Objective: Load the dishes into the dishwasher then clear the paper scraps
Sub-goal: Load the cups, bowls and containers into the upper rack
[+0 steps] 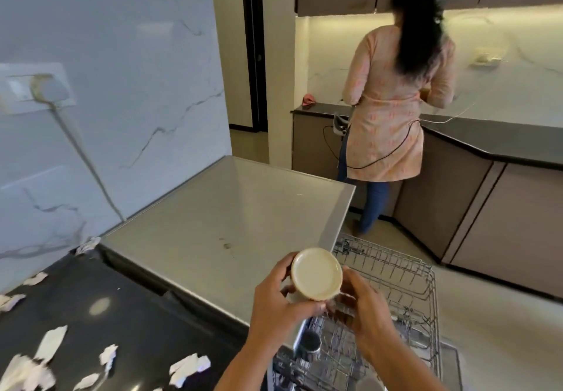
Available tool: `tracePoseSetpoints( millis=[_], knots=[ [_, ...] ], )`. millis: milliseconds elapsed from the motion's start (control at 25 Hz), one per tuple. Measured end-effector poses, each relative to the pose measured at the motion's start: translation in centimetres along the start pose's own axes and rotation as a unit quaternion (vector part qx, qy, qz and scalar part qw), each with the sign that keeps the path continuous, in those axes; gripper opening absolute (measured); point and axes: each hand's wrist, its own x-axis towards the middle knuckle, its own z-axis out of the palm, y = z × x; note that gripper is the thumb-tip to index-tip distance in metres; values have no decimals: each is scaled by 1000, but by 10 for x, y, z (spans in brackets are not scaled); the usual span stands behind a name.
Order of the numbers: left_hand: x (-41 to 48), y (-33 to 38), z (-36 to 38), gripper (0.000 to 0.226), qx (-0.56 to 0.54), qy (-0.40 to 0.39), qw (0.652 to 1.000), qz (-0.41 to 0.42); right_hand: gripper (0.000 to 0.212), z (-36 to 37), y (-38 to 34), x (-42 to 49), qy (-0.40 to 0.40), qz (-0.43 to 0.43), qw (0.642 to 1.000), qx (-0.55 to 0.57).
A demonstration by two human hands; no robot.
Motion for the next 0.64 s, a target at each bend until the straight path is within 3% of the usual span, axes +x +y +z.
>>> tracePoseSetpoints(
  millis=[320,640],
  knots=[
    [15,-26,141,73,23,-62,995,-74,38,-113,-17,51,67,170,983,22],
    [6,-76,206,78,48,-112,970,-212,32,-162,10,86,41,266,962,40]
  ],
)
